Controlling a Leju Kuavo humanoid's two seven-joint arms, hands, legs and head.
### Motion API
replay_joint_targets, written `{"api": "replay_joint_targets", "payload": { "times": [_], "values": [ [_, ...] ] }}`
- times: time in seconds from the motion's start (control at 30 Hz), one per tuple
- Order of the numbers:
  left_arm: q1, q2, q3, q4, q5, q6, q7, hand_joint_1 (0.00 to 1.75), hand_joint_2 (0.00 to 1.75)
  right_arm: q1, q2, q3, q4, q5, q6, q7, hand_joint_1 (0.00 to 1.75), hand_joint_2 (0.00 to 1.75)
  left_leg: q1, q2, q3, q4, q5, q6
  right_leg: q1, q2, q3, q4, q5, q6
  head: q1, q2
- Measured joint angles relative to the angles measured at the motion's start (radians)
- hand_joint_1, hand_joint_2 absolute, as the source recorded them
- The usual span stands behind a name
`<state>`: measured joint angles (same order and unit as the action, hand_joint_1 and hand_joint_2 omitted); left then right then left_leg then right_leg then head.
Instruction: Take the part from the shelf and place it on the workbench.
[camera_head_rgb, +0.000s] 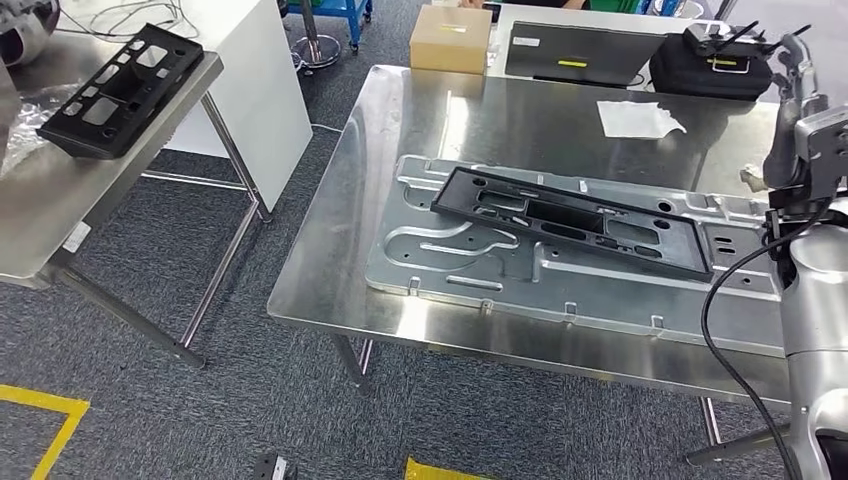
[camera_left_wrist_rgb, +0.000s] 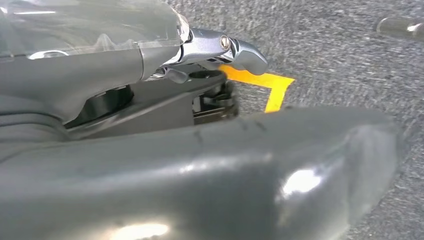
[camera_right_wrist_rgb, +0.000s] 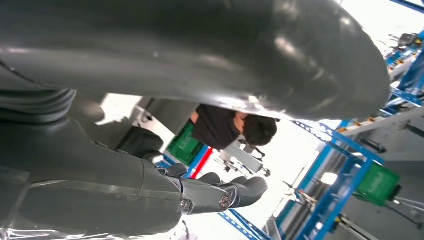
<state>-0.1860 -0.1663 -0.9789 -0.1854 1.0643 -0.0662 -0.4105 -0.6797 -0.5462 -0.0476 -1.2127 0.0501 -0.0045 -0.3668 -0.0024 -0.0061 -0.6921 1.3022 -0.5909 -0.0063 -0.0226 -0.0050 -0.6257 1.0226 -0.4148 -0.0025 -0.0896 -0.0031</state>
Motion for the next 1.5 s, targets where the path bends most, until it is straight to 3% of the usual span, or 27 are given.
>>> {"api": "replay_joint_targets", "payload": {
  "times": [0.03,0.13,0.2,0.3,0.37,0.43,0.47,0.5,0.53,0.6,0.67,0.7,0.77,0.83,0.93,0.97,1.0,1.03,1.1,1.17,1.2,1.23,1.3,1.33,1.37,1.47,1.5],
  "values": [
    [0.000,0.000,0.000,0.000,-0.001,-0.001,-0.001,0.00,0.00,0.003,0.000,0.000,0.003,-0.001,0.000,0.000,0.00,0.00,0.003,0.000,0.026,-0.031,0.020,-0.001,0.000,0.000,-0.009,0.002,0.006,0.002,0.000,0.000],
    [-0.002,0.000,0.000,0.000,-0.005,-0.005,-0.005,0.00,0.00,0.019,-0.002,-0.001,0.005,-0.002,0.000,-0.004,0.00,0.00,0.002,-0.001,0.155,-0.235,0.083,0.006,0.000,0.000,-0.025,0.004,0.023,0.014,0.000,0.000],
    [-0.003,0.000,0.000,0.000,-0.006,-0.008,-0.008,0.00,0.00,0.030,-0.002,-0.002,0.004,0.000,-0.001,-0.008,0.00,0.00,-0.003,-0.002,0.180,-0.287,0.090,0.014,-0.001,0.000,-0.027,0.000,0.037,0.027,0.000,0.000],
    [-0.003,0.000,0.000,0.000,-0.012,-0.013,-0.011,0.00,0.00,0.041,-0.002,-0.007,0.004,0.011,-0.001,-0.010,0.00,0.00,-0.005,0.001,0.167,-0.299,0.119,0.036,-0.006,0.000,-0.033,-0.002,0.041,0.047,0.000,0.000],
    [-0.004,-0.001,0.000,0.000,-0.016,-0.016,-0.010,0.00,0.00,0.040,-0.002,-0.009,0.005,0.024,0.001,-0.008,0.00,0.00,-0.003,0.004,0.150,-0.310,0.145,0.052,-0.009,0.002,-0.058,0.055,-0.026,0.052,0.000,0.000],
    [-0.004,-0.003,0.000,0.000,-0.019,-0.017,-0.008,0.00,0.00,0.035,-0.002,-0.010,0.007,0.035,0.005,-0.006,0.00,0.00,-0.005,0.005,0.121,-0.309,0.167,0.058,-0.008,0.003,-0.094,0.176,-0.119,0.056,0.000,0.000],
    [-0.004,-0.003,0.000,0.000,-0.019,-0.018,-0.007,0.00,0.00,0.034,-0.001,-0.010,0.010,0.038,0.007,-0.006,0.00,0.00,-0.006,0.005,0.106,-0.308,0.177,0.058,-0.008,0.003,-0.103,0.231,-0.142,0.059,0.000,0.000],
    [-0.003,-0.003,0.000,0.000,-0.019,-0.018,-0.008,0.00,0.00,0.034,0.001,-0.010,0.012,0.040,0.009,-0.006,0.00,0.00,-0.006,0.005,0.090,-0.305,0.187,0.058,-0.009,0.003,-0.099,0.260,-0.141,0.060,0.000,0.000],
    [-0.002,-0.003,0.000,0.000,-0.019,-0.018,-0.009,0.00,0.00,0.034,0.003,-0.010,0.013,0.041,0.010,-0.006,0.00,0.00,-0.007,0.005,0.074,-0.301,0.196,0.057,-0.009,0.003,-0.079,0.256,-0.121,0.061,0.000,0.000],
    [0.001,-0.004,0.000,0.000,-0.019,-0.019,-0.014,0.00,0.00,0.034,0.005,-0.010,0.013,0.042,0.010,-0.006,0.00,0.00,-0.007,0.004,0.047,-0.290,0.211,0.051,-0.009,0.002,0.007,0.152,-0.081,0.058,0.000,0.000],
    [0.003,-0.005,0.000,0.000,-0.019,-0.020,-0.020,0.00,0.00,0.039,0.006,-0.012,0.005,0.044,0.009,-0.006,0.00,0.00,-0.008,0.002,0.029,-0.281,0.223,0.042,-0.003,0.003,0.085,0.037,-0.083,0.049,0.000,0.000],
    [0.004,-0.006,0.000,0.000,-0.018,-0.022,-0.023,0.00,0.00,0.043,0.007,-0.013,-0.002,0.045,0.009,-0.006,0.00,0.00,-0.009,0.001,0.025,-0.279,0.230,0.036,0.001,0.004,0.100,0.008,-0.093,0.042,0.000,0.000],
    [0.009,-0.006,0.000,0.000,-0.017,-0.026,-0.030,0.00,0.00,0.058,0.012,-0.015,-0.017,0.046,0.009,-0.006,0.00,0.00,-0.010,0.000,0.022,-0.283,0.245,0.024,0.004,0.005,0.097,-0.002,-0.082,0.027,0.000,0.000],
    [0.014,-0.005,0.000,0.000,-0.017,-0.030,-0.037,0.00,0.00,0.073,0.020,-0.015,-0.032,0.047,0.011,-0.007,0.00,0.00,-0.007,-0.001,0.008,-0.266,0.222,0.011,0.000,0.002,0.083,-0.008,-0.062,0.012,-0.001,0.000],
    [0.020,-0.004,0.001,0.000,-0.017,-0.034,-0.045,0.00,0.00,0.108,0.031,-0.017,-0.058,0.048,0.012,-0.009,0.00,0.00,0.000,0.000,-0.045,-0.106,0.079,-0.005,-0.003,-0.002,0.043,-0.010,-0.026,0.000,-0.001,0.000],
    [0.022,-0.004,0.001,0.000,-0.018,-0.035,-0.047,0.00,0.00,0.121,0.033,-0.019,-0.067,0.048,0.012,-0.010,0.00,0.00,0.002,0.000,-0.058,-0.040,0.047,-0.009,-0.003,-0.002,0.027,-0.009,-0.014,0.000,-0.001,0.000],
    [0.023,-0.004,0.001,0.000,-0.018,-0.036,-0.049,0.00,0.00,0.134,0.035,-0.022,-0.075,0.047,0.013,-0.010,0.00,0.00,0.004,0.000,-0.057,0.004,0.039,-0.011,-0.002,-0.002,0.011,-0.007,-0.002,0.001,-0.001,0.000],
    [0.024,-0.004,0.001,0.000,-0.019,-0.036,-0.050,0.00,0.00,0.144,0.036,-0.026,-0.083,0.044,0.014,-0.010,0.00,0.00,0.004,0.000,-0.041,0.014,0.052,-0.011,-0.002,-0.002,-0.005,-0.006,0.009,0.004,-0.001,0.000],
    [0.024,-0.004,0.001,0.000,-0.023,-0.037,-0.049,0.00,0.00,0.158,0.036,-0.037,-0.098,0.034,0.022,-0.005,0.00,0.00,0.005,0.000,0.049,-0.076,0.096,-0.006,-0.003,-0.001,-0.033,-0.002,0.031,0.010,-0.001,0.000],
    [0.019,-0.004,0.001,0.000,-0.029,-0.038,-0.044,0.00,0.00,0.162,0.032,-0.050,-0.111,0.022,0.034,0.004,0.00,0.00,0.001,-0.001,0.156,-0.222,0.092,0.005,-0.002,-0.001,-0.050,-0.002,0.050,0.020,-0.001,0.000],
    [0.015,-0.004,0.001,0.000,-0.032,-0.038,-0.040,0.00,0.00,0.162,0.030,-0.056,-0.116,0.016,0.040,0.009,0.00,0.00,-0.002,-0.002,0.185,-0.269,0.082,0.012,-0.001,-0.001,-0.052,-0.003,0.060,0.026,0.000,0.000],
    [0.013,-0.004,0.001,0.000,-0.035,-0.038,-0.035,0.00,0.00,0.162,0.028,-0.061,-0.119,0.010,0.044,0.012,0.00,0.00,-0.005,-0.002,0.194,-0.291,0.076,0.018,-0.002,-0.002,-0.052,-0.008,0.069,0.033,0.000,0.000],
    [0.009,-0.005,0.001,0.000,-0.037,-0.037,-0.028,0.00,0.00,0.163,0.027,-0.066,-0.121,0.004,0.049,0.017,0.00,0.00,-0.007,0.000,0.183,-0.300,0.097,0.034,-0.005,-0.001,-0.054,-0.016,0.081,0.047,0.000,0.000],
    [0.007,-0.005,0.001,0.000,-0.037,-0.037,-0.026,0.00,0.00,0.164,0.026,-0.067,-0.121,0.003,0.050,0.018,0.00,0.00,-0.006,0.003,0.175,-0.303,0.110,0.043,-0.007,0.000,-0.061,-0.010,0.068,0.052,0.000,0.000],
    [0.006,-0.005,0.001,0.000,-0.037,-0.037,-0.024,0.00,0.00,0.165,0.025,-0.068,-0.120,0.003,0.051,0.020,0.00,0.00,-0.005,0.005,0.164,-0.308,0.126,0.050,-0.008,0.001,-0.073,0.017,0.031,0.055,0.000,0.000],
    [0.004,-0.006,0.001,0.000,-0.038,-0.037,-0.022,0.00,0.00,0.165,0.023,-0.070,-0.119,0.003,0.051,0.023,0.00,0.00,-0.006,0.008,0.113,-0.309,0.169,0.060,-0.008,0.002,-0.122,0.203,-0.122,0.063,0.000,0.000],
    [0.004,-0.006,0.001,0.000,-0.038,-0.035,-0.021,0.00,0.00,0.165,0.023,-0.070,-0.118,0.005,0.051,0.024,0.00,0.00,-0.007,0.008,0.096,-0.308,0.181,0.060,-0.007,0.002,-0.128,0.259,-0.140,0.064,0.000,0.000]
  ]
}}
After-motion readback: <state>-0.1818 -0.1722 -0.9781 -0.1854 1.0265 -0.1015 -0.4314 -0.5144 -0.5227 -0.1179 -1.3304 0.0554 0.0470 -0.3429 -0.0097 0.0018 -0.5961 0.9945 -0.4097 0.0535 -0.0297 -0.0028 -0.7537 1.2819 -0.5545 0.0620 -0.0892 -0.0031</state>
